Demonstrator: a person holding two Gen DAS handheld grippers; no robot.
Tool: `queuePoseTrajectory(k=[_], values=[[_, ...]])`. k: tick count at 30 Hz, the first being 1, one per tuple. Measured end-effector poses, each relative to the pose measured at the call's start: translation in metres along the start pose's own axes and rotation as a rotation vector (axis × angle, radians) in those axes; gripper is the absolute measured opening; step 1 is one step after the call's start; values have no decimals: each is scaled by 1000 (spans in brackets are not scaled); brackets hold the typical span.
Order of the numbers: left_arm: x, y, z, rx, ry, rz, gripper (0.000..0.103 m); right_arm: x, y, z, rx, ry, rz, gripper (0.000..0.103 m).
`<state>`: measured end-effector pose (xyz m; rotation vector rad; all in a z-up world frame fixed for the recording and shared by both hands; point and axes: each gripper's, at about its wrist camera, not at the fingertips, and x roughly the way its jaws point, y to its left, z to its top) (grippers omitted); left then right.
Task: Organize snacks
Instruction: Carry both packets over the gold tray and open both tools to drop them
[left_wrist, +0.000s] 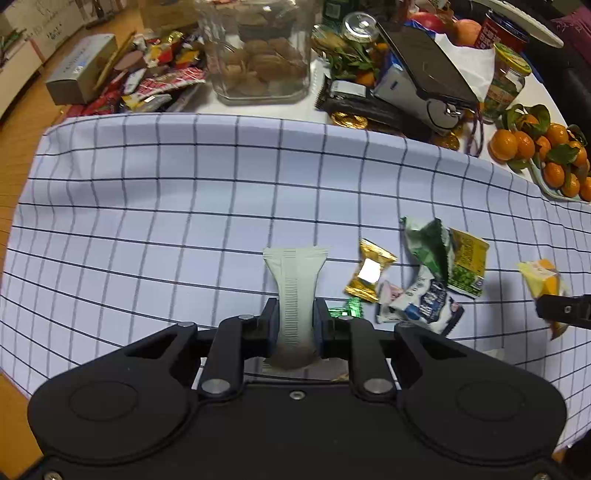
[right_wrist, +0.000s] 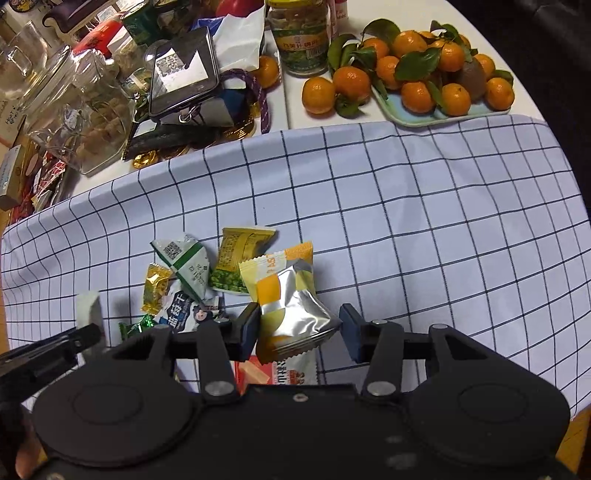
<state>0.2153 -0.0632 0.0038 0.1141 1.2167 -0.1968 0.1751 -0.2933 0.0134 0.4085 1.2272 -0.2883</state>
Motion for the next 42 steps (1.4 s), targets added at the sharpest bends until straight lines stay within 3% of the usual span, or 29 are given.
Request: queuePoseTrajectory(k=[5,9,15,19,24,30,36,42], values=[[-29,22,-17,-27,-100,18,25,-19,-5,-18,-7,-93,6,49],[-53,43,-55,-49,-180,25,25,-45,-12,-50,23,-190,76,49],[-64,65,-121,-67,-168,-10,25,-69,-17,-126,7,-262,115,49],[-70,62,-151,-24,-178,-10,25,-78,-17,-173,-12,-277,126,49],[-77,56,-181,25,-185,-40,25,-82,-22,-222,-6,-252,153,49],[-76,45,-208,32,-129,-107,25,-73,-29,-266,38,-170,172,49],[-72,37,-220,46,-69,-133,26,-66,-33,-281,72,-114,183,49],[-67,38,-217,34,-44,-175,32,-62,-31,-274,65,-91,189,49]])
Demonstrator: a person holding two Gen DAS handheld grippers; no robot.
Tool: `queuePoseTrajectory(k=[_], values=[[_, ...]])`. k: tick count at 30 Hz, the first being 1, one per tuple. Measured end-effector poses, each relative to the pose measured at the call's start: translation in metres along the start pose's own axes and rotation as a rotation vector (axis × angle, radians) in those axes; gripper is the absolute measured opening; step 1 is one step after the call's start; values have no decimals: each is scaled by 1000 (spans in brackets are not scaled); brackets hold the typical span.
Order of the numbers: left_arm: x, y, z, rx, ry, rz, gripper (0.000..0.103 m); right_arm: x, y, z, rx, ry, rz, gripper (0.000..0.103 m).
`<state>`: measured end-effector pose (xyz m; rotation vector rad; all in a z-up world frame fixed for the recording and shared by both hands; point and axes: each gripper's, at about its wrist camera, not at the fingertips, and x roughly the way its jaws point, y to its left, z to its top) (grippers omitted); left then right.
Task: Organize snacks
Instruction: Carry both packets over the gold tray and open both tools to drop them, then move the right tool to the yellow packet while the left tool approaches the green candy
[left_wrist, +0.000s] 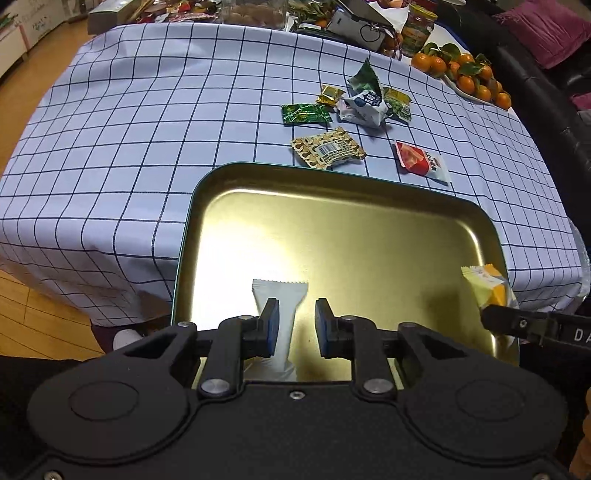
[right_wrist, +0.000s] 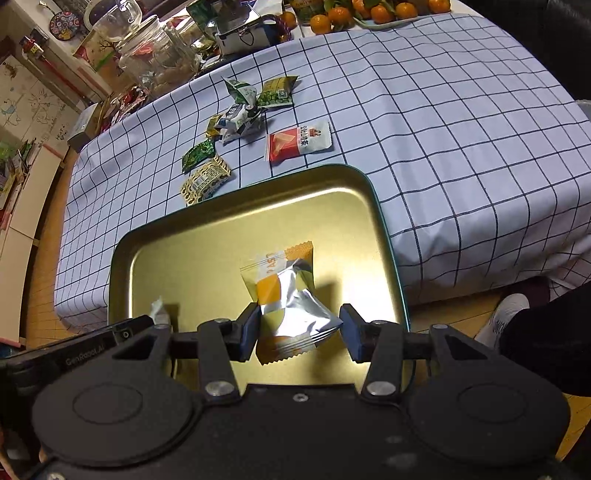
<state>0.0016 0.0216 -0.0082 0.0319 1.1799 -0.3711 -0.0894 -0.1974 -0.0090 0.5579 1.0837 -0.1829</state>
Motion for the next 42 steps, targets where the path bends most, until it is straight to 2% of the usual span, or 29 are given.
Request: queuePoseTrajectory(k=[7,10,18,21,27,31,35,42], values=[[4,1,1,-20,10,17,32,6,4,0,-22,41,-7,50],[6,1,1,-22,19,26,33,9,6,-1,-35,68,2,54],[6,2,2,-29,28,42,33,19,2,2,18,147,11,54],[3,0,2,-15,2,89,33,20,4,1,11,144,3,54],[-2,-12,1,70,-64,240,34,20,9,0,-29,144,-18,54],[-3,-18,2,112,-75,279,35,22,14,-1,-60,155,-68,54],[1,-20,9,126,-7,272,35,26,19,0,-107,176,-141,53],[20,-20,24,99,183,218,35,28,31,9,-198,230,-200,52]])
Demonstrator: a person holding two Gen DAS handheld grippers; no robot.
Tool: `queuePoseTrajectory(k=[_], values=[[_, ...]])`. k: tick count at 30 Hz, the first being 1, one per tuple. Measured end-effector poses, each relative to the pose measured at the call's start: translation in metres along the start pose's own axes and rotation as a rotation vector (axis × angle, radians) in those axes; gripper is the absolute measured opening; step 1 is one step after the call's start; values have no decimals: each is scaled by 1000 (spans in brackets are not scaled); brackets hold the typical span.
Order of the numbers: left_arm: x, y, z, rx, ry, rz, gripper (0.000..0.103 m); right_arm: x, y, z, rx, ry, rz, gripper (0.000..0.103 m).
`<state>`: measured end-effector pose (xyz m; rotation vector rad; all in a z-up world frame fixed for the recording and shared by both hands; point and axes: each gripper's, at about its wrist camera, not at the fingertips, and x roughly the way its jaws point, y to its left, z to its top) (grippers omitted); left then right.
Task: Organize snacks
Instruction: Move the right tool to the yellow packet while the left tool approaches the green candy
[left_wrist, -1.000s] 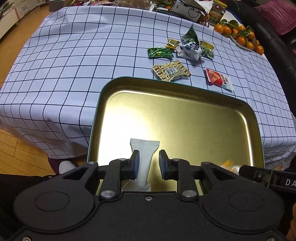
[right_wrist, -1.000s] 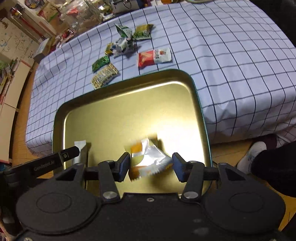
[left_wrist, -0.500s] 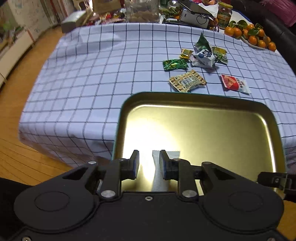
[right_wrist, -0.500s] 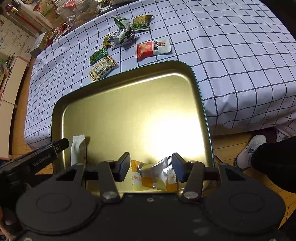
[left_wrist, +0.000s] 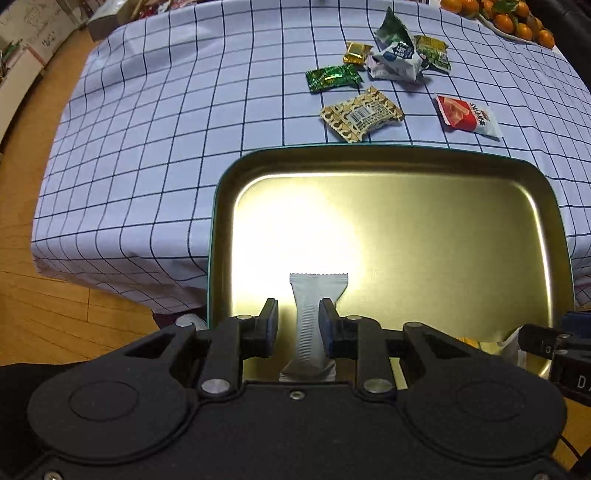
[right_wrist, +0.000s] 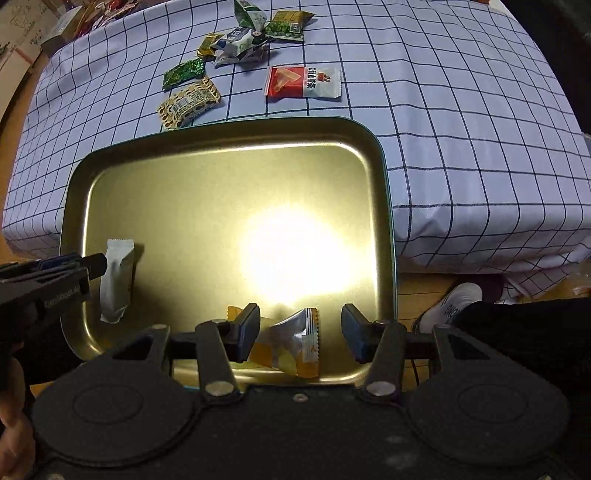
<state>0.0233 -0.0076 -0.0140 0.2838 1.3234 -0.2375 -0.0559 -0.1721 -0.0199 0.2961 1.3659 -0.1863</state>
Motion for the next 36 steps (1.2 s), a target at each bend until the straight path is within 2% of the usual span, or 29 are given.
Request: queuePoseTrajectory(k=[3,6,11,15,19,26,31,34,36], values=[[4,1,9,-9,61,-75,35,-3,4,12,-48,29,-8,52],[-1,0,22,2,83,-94,35,-3,4,28,-68,69,-13,52],[-20,-4,57,37,22,-36,35,-6,-2,69,-42,128,-2,52],[-31,0,96,12,-16,-56,35,-11,-10,110,22,135,19,52],[-36,3,132,-26,-67,-60,35,-20,-14,150,79,91,10,52],[-30,3,185,-64,-169,29,35,-35,-16,212,125,-31,-7,52],[-14,9,211,-98,-166,0,35,-36,-16,246,145,-86,13,52],[0,14,215,-123,-151,-28,35,-25,-15,259,157,-106,-30,53],[8,16,216,-126,-119,-9,35,-13,-16,265,164,-110,-48,53]])
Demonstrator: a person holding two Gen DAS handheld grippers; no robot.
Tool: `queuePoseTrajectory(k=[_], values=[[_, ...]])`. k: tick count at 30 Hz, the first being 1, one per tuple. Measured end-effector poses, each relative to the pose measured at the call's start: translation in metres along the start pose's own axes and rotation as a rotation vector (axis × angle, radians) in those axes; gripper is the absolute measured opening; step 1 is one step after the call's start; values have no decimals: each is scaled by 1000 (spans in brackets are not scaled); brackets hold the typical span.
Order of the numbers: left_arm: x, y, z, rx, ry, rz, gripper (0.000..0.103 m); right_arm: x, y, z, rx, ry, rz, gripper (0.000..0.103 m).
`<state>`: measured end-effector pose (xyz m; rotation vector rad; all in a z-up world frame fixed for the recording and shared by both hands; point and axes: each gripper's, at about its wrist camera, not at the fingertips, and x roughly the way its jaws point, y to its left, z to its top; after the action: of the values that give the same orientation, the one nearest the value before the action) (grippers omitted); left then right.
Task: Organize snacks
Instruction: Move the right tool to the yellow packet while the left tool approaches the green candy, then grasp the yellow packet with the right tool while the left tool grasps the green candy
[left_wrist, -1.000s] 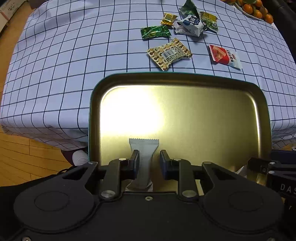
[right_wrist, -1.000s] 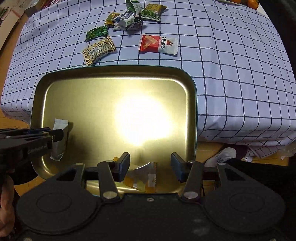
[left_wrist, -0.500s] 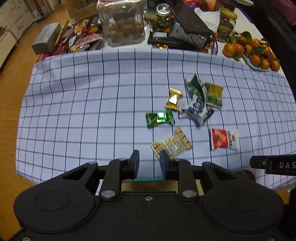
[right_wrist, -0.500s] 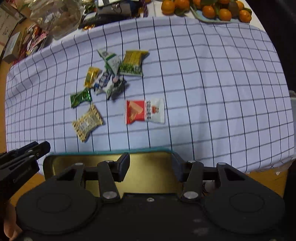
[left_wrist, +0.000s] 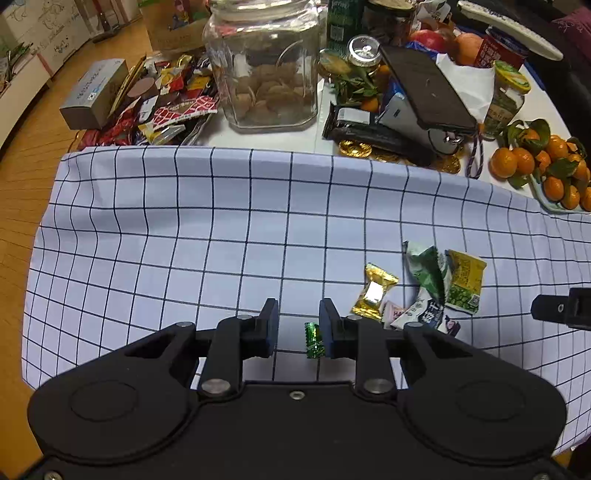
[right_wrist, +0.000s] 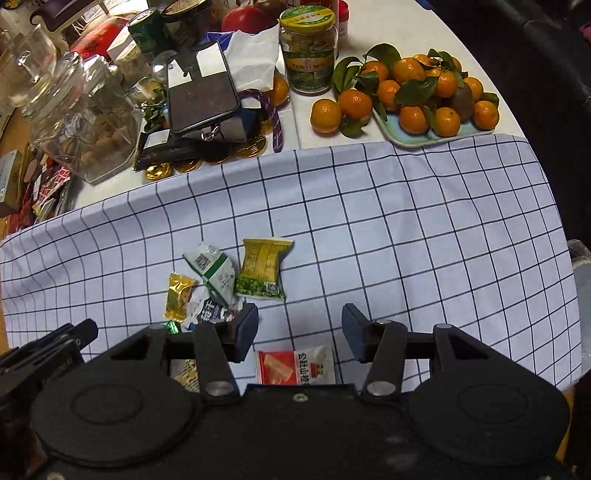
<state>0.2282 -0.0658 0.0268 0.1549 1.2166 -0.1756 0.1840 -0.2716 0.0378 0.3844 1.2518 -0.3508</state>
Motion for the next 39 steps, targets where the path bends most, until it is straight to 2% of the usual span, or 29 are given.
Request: queuePoseTrajectory(k=[3,7,11,14,19,26,39], values=[[10,3,0,6,39,38,35,23,-2,4,32,24,-9,53],[19,4,-3,27,85,47,35,48,-6,12,101,73,-7,52],[28,-1,-5,52,137,22,35,64,-5,22,206,87,13,53],[28,-8,-6,80,139,14,35,73,-1,27,236,93,42,53],[31,-10,-5,103,143,14,36,82,7,28,242,73,60,53],[39,3,-1,32,190,-38,36,92,17,24,218,23,5,53],[43,8,4,2,204,-61,35,115,20,25,242,71,-14,53]])
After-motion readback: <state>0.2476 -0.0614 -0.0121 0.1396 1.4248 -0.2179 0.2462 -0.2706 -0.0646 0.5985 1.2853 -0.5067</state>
